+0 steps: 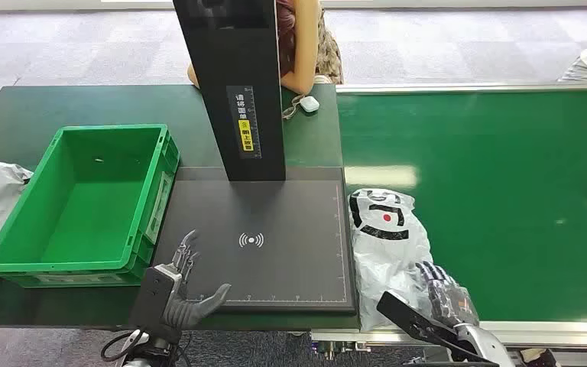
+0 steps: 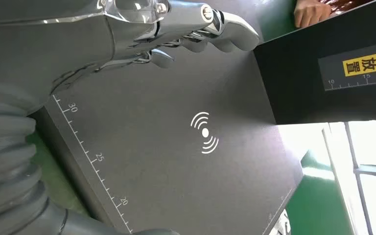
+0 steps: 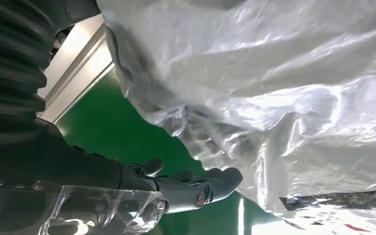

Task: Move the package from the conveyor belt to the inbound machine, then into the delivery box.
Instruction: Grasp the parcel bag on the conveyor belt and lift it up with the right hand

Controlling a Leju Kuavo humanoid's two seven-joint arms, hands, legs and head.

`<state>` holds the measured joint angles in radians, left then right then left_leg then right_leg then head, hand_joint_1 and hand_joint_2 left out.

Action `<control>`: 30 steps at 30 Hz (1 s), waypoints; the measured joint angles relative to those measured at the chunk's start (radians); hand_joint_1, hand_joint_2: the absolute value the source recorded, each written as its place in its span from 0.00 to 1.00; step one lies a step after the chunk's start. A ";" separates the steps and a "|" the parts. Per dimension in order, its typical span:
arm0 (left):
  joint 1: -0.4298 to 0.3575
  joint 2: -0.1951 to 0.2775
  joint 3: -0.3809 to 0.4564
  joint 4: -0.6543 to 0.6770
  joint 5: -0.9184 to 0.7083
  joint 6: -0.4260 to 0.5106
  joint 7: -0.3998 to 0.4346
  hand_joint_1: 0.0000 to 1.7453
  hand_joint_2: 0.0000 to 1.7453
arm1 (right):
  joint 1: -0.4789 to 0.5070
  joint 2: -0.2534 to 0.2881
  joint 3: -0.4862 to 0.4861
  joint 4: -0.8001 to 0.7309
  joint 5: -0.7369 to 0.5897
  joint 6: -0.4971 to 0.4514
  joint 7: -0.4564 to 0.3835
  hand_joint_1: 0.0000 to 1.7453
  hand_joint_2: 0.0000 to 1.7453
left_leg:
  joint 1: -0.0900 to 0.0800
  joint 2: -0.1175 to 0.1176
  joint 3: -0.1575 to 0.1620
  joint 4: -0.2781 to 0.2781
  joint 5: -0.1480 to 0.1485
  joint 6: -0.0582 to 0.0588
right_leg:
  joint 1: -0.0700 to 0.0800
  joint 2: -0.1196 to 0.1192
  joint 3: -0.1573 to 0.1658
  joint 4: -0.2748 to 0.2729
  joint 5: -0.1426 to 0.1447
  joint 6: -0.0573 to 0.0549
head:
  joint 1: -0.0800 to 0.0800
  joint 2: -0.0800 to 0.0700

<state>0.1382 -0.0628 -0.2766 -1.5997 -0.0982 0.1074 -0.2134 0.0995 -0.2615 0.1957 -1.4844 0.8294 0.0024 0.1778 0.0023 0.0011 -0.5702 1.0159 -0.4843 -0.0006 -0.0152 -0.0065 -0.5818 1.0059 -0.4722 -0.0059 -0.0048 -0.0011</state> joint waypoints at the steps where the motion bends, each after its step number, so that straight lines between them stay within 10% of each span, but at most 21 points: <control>1: 0.000 0.000 0.000 0.000 0.001 0.000 0.000 0.00 1.00 | 0.000 0.001 0.000 0.003 -0.007 0.005 -0.001 0.00 1.00 | 0.000 0.000 0.000 0.000 0.000 0.000 | 0.000 0.000 0.000 0.000 0.000 0.000 | 0.000 0.000; 26: -0.026 -0.001 -0.005 0.017 0.015 -0.014 0.000 0.00 1.00 | 0.008 -0.018 0.050 0.041 -0.092 0.166 0.080 0.00 1.00 | 0.000 0.000 0.001 0.000 0.000 0.000 | 0.000 0.000 0.000 0.000 0.000 0.000 | 0.000 0.000; 30: -0.026 0.000 -0.006 0.017 0.015 -0.014 0.000 0.00 1.00 | 0.009 -0.019 0.054 0.041 -0.091 0.165 0.080 0.99 1.00 | 0.000 0.000 0.001 0.000 0.000 0.000 | 0.000 0.000 0.000 0.000 0.000 0.000 | 0.000 0.000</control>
<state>0.1121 -0.0632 -0.2823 -1.5827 -0.0832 0.0938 -0.2132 0.1086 -0.2808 0.2497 -1.4436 0.7381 0.1674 0.2582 0.0022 0.0012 -0.5694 1.0162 -0.4843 -0.0005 -0.0153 -0.0064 -0.5814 1.0056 -0.4723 -0.0059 -0.0050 -0.0011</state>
